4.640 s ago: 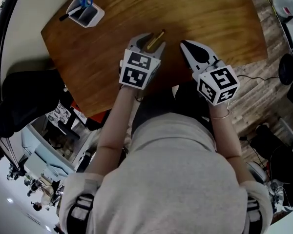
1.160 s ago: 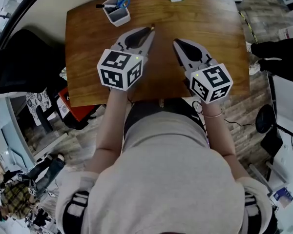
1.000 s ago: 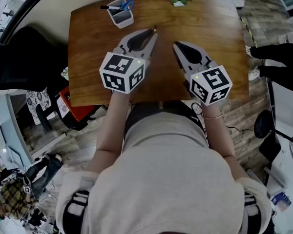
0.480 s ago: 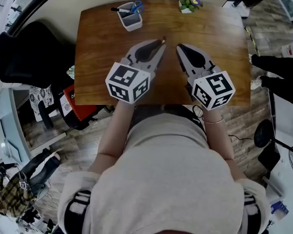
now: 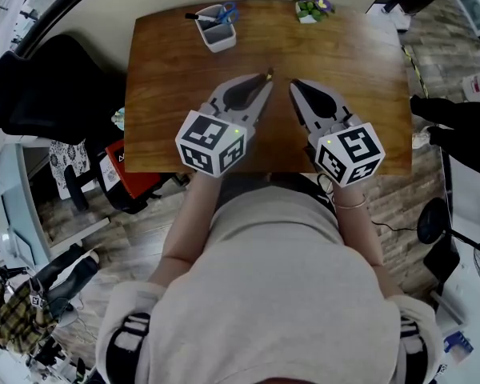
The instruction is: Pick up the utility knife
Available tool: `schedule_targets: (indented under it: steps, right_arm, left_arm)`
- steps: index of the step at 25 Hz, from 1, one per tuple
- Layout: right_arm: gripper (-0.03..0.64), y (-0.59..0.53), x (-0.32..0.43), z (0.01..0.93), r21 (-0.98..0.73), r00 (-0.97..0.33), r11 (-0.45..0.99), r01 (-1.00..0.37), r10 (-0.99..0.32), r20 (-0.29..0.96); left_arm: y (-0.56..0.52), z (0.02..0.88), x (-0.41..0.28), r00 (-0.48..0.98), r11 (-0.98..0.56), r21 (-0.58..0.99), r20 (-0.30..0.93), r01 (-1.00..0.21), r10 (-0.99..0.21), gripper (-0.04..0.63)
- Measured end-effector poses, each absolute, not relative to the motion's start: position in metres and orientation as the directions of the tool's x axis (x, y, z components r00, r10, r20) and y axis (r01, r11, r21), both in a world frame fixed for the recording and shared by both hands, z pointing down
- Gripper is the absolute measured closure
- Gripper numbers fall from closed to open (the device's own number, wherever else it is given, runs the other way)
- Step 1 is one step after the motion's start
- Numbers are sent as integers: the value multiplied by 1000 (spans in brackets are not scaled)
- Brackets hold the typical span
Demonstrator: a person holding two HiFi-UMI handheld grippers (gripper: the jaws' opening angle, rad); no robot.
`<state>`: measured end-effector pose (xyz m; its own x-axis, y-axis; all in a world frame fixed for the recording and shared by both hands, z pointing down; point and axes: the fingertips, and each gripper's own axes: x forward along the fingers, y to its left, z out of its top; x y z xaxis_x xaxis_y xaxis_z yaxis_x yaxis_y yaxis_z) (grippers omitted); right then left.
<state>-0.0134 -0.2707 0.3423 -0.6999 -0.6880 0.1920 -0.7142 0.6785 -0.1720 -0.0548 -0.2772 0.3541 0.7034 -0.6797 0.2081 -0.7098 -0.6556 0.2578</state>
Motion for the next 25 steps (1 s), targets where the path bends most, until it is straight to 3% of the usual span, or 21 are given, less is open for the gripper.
schedule_targets:
  steps: [25]
  right_arm:
    - [606, -258, -2, 367, -219, -696, 661, -718, -678, 236]
  left_arm:
    - [-259, 380, -37, 723, -668, 279, 271, -690, -635, 525]
